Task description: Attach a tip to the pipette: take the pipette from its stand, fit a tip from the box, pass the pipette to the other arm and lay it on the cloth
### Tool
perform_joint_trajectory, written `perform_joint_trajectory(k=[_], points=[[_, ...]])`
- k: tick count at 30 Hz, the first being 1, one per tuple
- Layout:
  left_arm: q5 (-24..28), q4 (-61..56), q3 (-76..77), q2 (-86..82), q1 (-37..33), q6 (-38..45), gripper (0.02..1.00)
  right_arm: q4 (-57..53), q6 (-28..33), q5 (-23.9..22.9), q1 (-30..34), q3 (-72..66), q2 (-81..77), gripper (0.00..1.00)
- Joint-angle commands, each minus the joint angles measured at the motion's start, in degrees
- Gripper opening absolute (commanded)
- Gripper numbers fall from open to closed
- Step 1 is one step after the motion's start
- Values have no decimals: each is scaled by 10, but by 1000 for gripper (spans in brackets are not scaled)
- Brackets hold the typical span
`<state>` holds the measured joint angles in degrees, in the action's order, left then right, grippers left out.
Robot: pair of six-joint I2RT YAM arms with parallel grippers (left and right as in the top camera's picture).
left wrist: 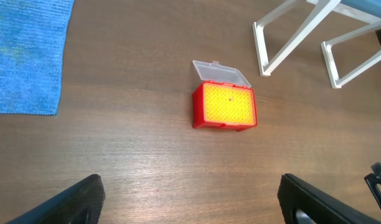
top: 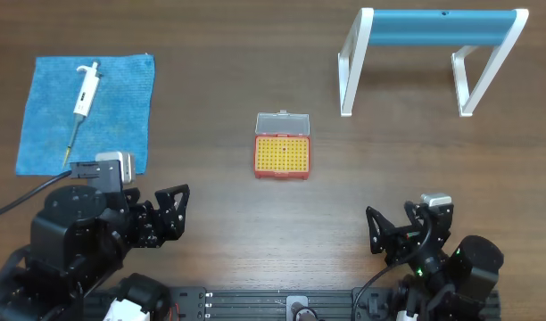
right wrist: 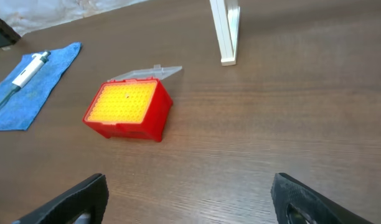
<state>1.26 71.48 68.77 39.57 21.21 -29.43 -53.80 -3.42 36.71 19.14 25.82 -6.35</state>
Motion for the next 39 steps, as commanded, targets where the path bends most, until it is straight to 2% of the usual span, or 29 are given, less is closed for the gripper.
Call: perform_joint_trajectory(k=[1, 9, 10, 14, 19, 20, 21, 22, 23, 25, 27, 28, 30, 32, 33, 34, 37, 39], points=[[-13, -4, -1, -6, 2, -6, 904, 0, -13, -1, 1, -5, 5, 858], [-15, 1, -1, -3, 2, -6, 904, 0, -13, -1, 1, -5, 5, 858], [-37, 30, -1, -3, 2, -5, 904, 0, -13, -1, 1, -5, 5, 858], [-36, 154, -20, -4, 2, -6, 901, 0, -13, -1, 1, -5, 5, 860], [-26, 163, -21, -7, 2, -6, 901, 0, -13, -1, 1, -5, 5, 858], [-23, 162, -22, -8, 2, -6, 641, 0, -13, -1, 1, -5, 5, 858], [-21, 161, -24, -9, 2, -6, 584, 0, -13, -1, 1, -5, 5, 860], [-21, 160, -24, -11, 2, -6, 698, 0, -13, -1, 1, -5, 5, 860], [-21, 146, -25, -18, 2, -6, 897, 0, -13, -1, 1, -5, 5, 858], [-21, 54, -44, -47, -1, -5, 936, 0, -13, -1, 1, -5, 5, 858], [-21, -110, -103, -75, -28, -5, 936, 0, -13, -1, 1, -5, 5, 858], [-18, -232, -147, -84, -45, -5, 884, 0, -13, -1, 1, -5, 5, 860], [-16, -385, -214, -96, -62, -5, 886, 0, -13, -1, 1, -5, 5, 858], [12, -492, -275, -124, -78, -6, 893, 0, -13, -1, 1, -5, 5, 858], [12, -497, -281, -128, -78, -6, 899, 0, -13, -1, 1, -5, 5, 858], [16, -497, -281, -128, -78, -6, 950, 0, -13, -1, 1, -5, 5, 860], [22, -497, -285, -128, -85, -5, 954, 0, -13, -1, 1, -5, 5, 860], [23, -572, -325, -133, -127, -5, 958, 0, -13, -1, 1, -5, 5, 860]])
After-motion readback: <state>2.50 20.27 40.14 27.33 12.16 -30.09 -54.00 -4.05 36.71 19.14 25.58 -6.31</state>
